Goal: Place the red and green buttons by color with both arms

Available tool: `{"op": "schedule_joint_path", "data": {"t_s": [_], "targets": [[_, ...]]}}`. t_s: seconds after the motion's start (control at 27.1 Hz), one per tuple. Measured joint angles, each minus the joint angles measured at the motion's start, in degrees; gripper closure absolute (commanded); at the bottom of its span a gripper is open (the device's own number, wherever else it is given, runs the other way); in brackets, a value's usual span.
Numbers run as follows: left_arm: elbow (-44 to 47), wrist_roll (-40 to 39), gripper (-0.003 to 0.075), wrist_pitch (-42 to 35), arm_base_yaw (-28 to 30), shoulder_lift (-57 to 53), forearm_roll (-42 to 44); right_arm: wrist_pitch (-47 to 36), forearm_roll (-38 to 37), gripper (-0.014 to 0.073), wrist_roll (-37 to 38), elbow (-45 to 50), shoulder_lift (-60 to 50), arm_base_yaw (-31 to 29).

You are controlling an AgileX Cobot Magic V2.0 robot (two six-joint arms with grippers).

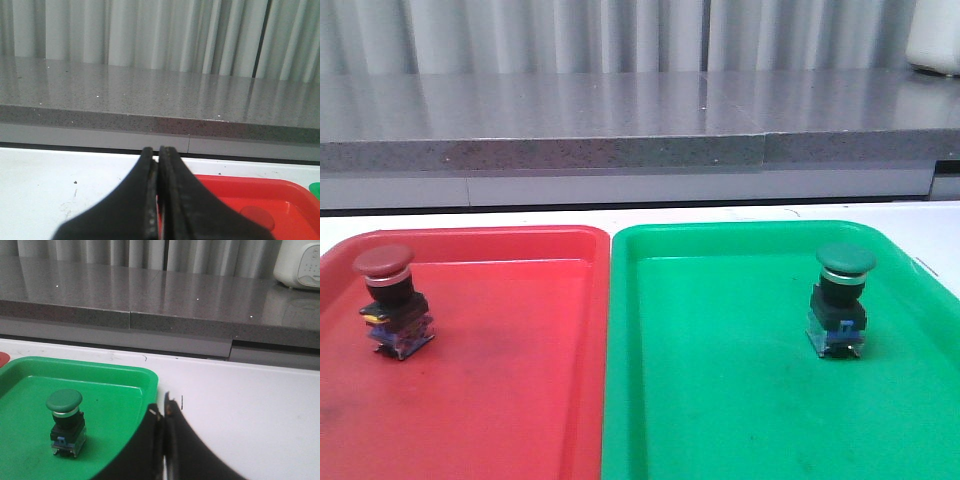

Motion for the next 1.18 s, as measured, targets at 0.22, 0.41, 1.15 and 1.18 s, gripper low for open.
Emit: {"op": "schedule_joint_path", "data": {"t_s": [0.22, 0.41, 1.15, 1.18], "targets": [[0.0, 0.0, 0.074, 0.0, 0.0, 0.0, 0.0, -3.1, -4.9, 0.0701, 7.2, 0.0, 0.0, 0.0], [0.0, 0.0, 0.074, 0.0, 0.0, 0.0, 0.0, -3.6, -7.6, 0.0701, 11.1, 0.0, 0.0, 0.0], [0.0, 0.0, 0.074, 0.0, 0.0, 0.0, 0.0, -3.5, -7.9, 0.0701, 11.5, 0.0, 0.0, -2.1], [0.0, 0.0, 0.074, 0.0, 0.0, 0.0, 0.0, -3.3, -7.9, 0.0701, 11.5, 0.0, 0.0, -2.1]]}}
